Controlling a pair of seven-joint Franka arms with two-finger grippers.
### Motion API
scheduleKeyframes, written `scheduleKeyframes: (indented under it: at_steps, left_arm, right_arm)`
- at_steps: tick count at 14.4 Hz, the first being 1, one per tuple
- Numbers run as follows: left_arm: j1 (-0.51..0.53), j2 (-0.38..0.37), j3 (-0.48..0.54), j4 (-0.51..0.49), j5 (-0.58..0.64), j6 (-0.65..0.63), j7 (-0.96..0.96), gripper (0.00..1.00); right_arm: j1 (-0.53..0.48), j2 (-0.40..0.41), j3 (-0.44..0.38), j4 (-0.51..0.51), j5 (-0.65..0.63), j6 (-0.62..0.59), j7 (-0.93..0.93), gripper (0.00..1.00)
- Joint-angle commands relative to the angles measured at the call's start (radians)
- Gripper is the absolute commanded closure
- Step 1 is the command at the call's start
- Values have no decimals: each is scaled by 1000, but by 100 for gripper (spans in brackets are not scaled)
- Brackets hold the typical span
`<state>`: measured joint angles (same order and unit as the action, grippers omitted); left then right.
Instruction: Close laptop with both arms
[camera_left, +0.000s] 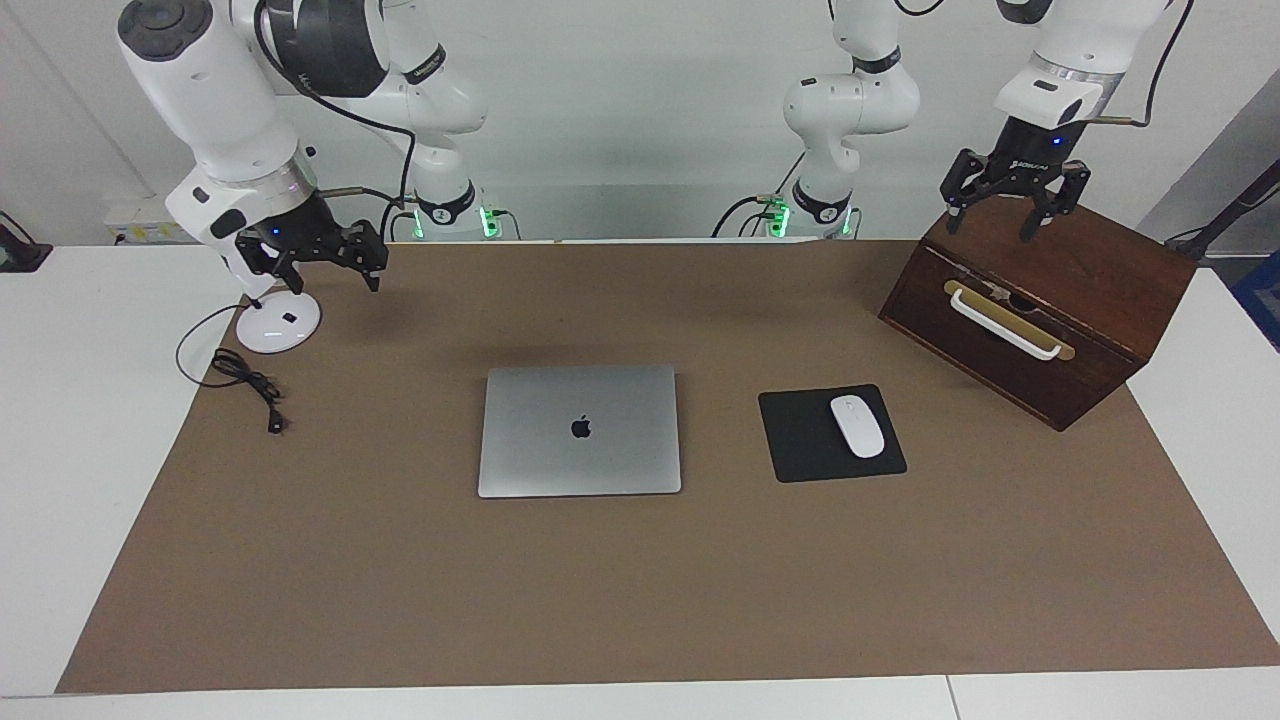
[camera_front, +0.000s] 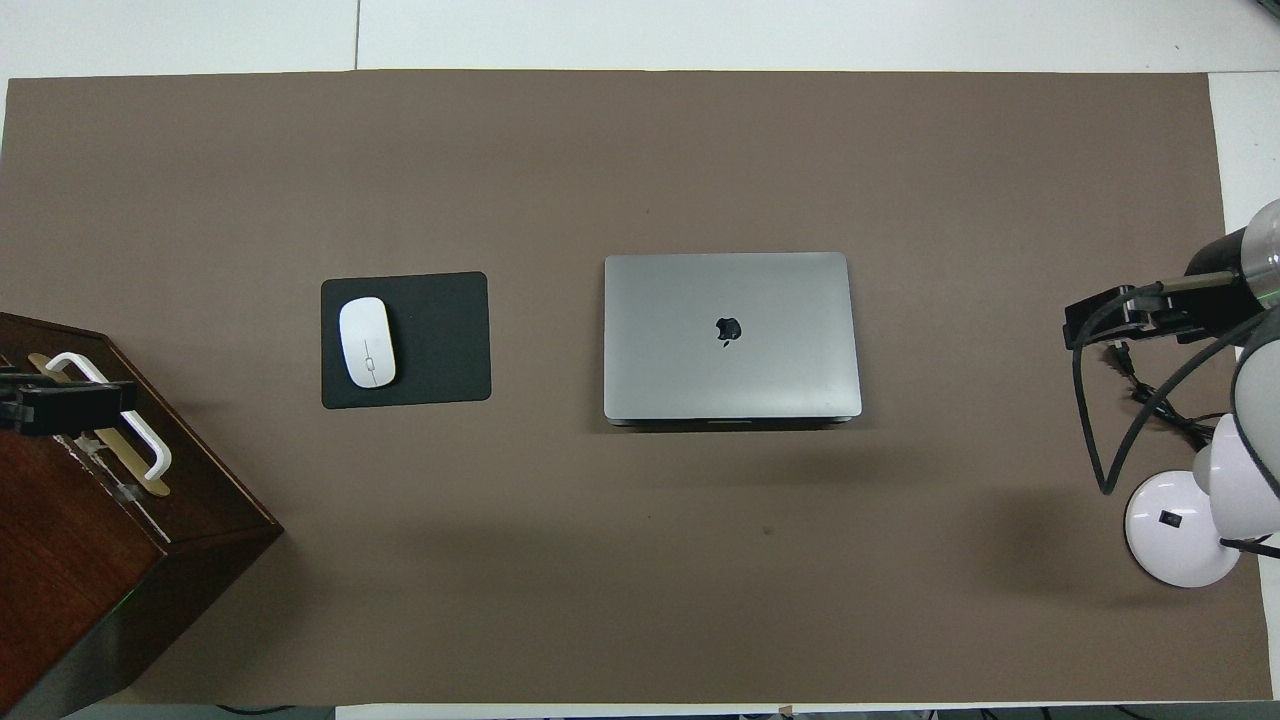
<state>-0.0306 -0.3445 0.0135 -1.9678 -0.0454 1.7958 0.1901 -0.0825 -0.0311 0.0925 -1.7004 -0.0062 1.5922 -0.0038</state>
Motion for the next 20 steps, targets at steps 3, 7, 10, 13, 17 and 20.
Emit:
scheduleKeyframes:
  at_steps: [3,7,10,13,17,20]
  left_arm:
    - [12,16,-9,29,19,-23,-20,0]
    - [11,16,-9,29,19,-19,-38,0]
    - [9,41,-12,59,19,-30,-84,0]
    - [11,57,-12,93,18,-50,-86,0]
    - [9,145,-4,210,16,-107,-86,0]
    - [1,218,5,273,15,-121,-86,0]
  right_arm:
    - [-26,7,10,53,-1,-24,-13,0]
    - [-43,31,0,113,-1,-97,-13,0]
    - [-39,25,1,91,-1,-67,-12,0]
    - [-43,22,1,87,-1,-60,-13,0]
    - [-43,22,1,87,-1,-55,-12,0]
    - [-45,23,1,87,-1,-20,-10,0]
